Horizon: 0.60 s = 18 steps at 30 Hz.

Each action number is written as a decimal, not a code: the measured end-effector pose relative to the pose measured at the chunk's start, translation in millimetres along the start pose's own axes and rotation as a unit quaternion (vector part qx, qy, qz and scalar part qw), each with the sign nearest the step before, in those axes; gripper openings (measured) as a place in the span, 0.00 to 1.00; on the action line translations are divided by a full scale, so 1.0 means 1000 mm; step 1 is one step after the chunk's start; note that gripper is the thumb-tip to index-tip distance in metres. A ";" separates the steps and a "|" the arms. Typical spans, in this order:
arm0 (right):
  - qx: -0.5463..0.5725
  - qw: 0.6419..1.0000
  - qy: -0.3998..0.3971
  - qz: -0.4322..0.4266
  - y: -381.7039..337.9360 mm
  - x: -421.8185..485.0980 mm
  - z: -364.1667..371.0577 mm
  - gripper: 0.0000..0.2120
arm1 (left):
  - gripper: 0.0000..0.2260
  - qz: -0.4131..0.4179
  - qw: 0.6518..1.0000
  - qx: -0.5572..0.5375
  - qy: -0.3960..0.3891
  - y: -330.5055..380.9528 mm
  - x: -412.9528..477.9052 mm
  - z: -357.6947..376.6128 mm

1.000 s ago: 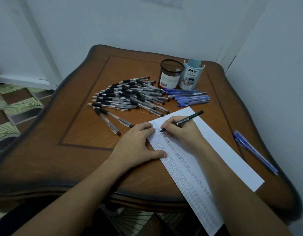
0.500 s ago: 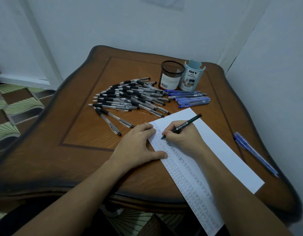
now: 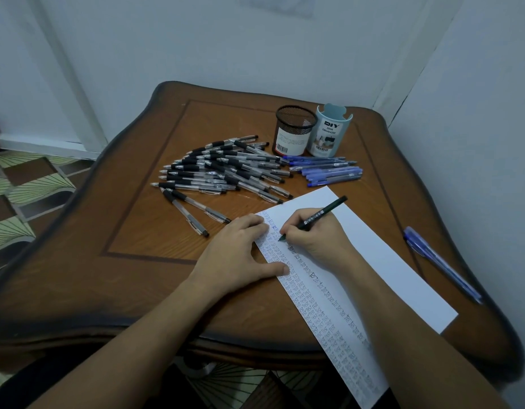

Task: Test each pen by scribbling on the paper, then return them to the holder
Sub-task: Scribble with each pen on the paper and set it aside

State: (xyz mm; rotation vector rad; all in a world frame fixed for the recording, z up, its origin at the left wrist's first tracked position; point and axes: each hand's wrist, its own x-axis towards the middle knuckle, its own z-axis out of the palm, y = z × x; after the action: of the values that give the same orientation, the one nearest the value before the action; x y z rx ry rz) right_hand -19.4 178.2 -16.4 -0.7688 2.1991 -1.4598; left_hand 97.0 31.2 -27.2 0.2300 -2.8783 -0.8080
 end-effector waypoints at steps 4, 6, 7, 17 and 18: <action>0.000 1.000 -0.006 -0.001 -0.002 -0.001 0.000 0.07 | 0.40 0.002 1.000 0.002 -0.004 -0.001 0.001 0.000; -0.005 1.000 -0.001 -0.005 -0.001 -0.002 0.000 0.08 | 0.40 0.001 1.000 0.000 -0.010 -0.002 0.001 -0.001; -0.009 1.000 0.000 -0.007 -0.001 -0.002 0.000 0.08 | 0.41 0.001 1.000 -0.003 -0.012 -0.003 0.002 -0.002; -0.027 1.000 -0.002 -0.011 0.000 -0.002 0.000 0.06 | 0.41 0.008 1.000 -0.004 -0.016 -0.006 0.003 -0.001; -0.027 1.000 -0.001 -0.011 0.000 -0.002 0.000 0.06 | 0.41 0.010 1.000 -0.002 -0.016 -0.006 0.002 -0.001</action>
State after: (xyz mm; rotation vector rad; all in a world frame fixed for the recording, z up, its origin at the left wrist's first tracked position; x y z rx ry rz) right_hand -17.8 179.3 -16.0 -0.8153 2.2444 -1.4147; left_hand 95.5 25.0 -29.7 0.1892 -2.9039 -0.8223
